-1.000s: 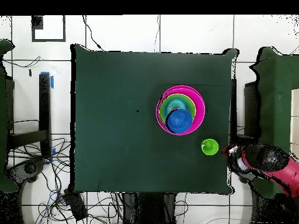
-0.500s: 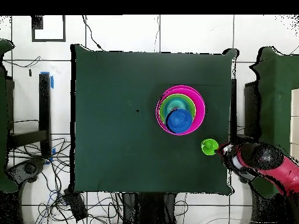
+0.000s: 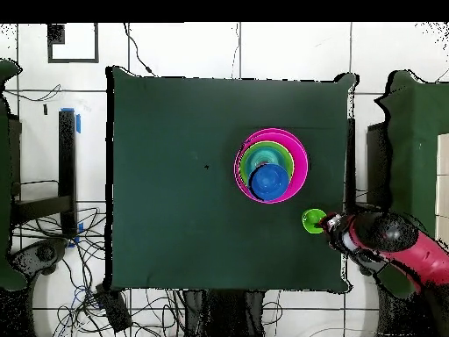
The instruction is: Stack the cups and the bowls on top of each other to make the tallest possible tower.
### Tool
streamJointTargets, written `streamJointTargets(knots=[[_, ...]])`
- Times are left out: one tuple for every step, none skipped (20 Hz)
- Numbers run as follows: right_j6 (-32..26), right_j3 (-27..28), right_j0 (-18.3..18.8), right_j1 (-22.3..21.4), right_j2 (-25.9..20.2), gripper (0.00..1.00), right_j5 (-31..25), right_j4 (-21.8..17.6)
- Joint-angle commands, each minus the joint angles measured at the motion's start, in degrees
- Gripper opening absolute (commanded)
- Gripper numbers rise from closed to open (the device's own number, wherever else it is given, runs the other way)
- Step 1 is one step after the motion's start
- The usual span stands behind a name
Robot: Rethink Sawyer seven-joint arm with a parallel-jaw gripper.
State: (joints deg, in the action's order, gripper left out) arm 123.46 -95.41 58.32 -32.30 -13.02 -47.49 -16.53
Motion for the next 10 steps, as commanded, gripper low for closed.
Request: streamJointTargets(knots=[[-6.88, -0.23, -0.76, 6.63, -6.14, 1.00, 4.24, -0.89], [-6.90, -0.06, -0.73, 6.75, -6.15, 1.00, 4.24, -1.01], [-7.42, 0.93, -0.59, 7.52, -6.15, 1.00, 4.25, -1.51], [-7.57, 1.17, -0.48, 7.73, -6.21, 1.00, 4.23, -1.67], [-7.71, 1.40, -0.36, 7.94, -6.26, 1.00, 4.22, -1.83], [-7.99, 1.66, -0.16, 8.24, -6.32, 1.00, 4.39, -2.14], [-8.26, 1.93, 0.05, 8.54, -6.38, 1.00, 4.56, -2.45], [-8.32, 1.99, 0.16, 8.70, -6.43, 1.00, 4.71, -2.63], [-8.38, 2.06, 0.28, 8.87, -6.48, 1.00, 4.87, -2.80], [-8.43, 2.18, 0.43, 9.24, -6.57, 1.00, 5.23, -3.01]])
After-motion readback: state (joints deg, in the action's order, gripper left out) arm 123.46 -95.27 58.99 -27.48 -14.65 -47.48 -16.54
